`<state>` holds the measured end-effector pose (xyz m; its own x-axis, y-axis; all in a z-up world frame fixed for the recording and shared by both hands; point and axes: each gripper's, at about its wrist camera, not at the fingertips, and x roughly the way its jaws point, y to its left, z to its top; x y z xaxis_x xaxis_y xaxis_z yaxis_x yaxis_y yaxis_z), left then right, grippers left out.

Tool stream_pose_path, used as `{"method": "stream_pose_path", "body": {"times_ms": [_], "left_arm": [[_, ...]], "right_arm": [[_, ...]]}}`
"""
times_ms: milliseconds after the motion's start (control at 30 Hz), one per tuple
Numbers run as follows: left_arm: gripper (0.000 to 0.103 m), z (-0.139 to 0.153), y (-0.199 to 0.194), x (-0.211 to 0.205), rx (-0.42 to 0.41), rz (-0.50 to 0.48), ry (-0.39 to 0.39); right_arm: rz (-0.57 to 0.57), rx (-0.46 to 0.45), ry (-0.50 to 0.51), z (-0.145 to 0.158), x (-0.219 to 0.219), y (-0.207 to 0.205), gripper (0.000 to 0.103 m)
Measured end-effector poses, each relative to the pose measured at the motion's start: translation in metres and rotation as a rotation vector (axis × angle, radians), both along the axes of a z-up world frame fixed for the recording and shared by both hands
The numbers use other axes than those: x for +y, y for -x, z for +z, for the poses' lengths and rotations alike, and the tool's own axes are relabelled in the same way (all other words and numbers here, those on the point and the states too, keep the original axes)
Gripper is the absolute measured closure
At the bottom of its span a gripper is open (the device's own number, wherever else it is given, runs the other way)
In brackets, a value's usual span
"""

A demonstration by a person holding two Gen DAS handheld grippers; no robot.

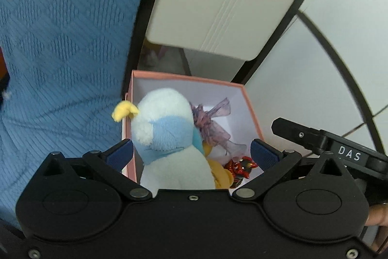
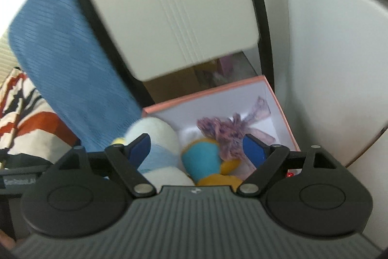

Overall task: Organize objects
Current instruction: 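Lower penguin and ribbon into the box and open both grippers, then withdraw both grippers up from the filled pink box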

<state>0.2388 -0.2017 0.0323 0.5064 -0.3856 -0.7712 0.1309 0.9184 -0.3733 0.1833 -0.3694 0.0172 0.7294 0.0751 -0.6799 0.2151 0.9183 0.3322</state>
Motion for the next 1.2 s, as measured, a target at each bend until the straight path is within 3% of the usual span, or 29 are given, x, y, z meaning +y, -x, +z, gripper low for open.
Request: {"method": "stream_pose_path", "body": {"times_ms": [233, 333, 500, 800, 1200], "left_arm": [[0.000, 0.055, 0.052, 0.024, -0.118, -0.003, 0.008], [0.000, 0.071, 0.070, 0.033, -0.150, -0.006, 0.018], [0.000, 0.088, 0.102, 0.045, -0.203, 0.000, 0.010], [0.000, 0.098, 0.148, 0.066, -0.250, -0.013, 0.003], [0.000, 0.092, 0.187, 0.081, -0.265, -0.011, 0.020]], "right_arm": [[0.015, -0.073, 0.010, 0.040, 0.026, 0.041, 0.018], [0.008, -0.078, -0.016, 0.047, 0.034, 0.061, 0.018], [0.028, -0.088, 0.025, 0.056, 0.057, 0.093, 0.018], [0.006, -0.081, 0.037, 0.048, 0.085, 0.139, 0.018], [0.006, -0.051, 0.037, 0.036, 0.111, 0.169, 0.018]]}}
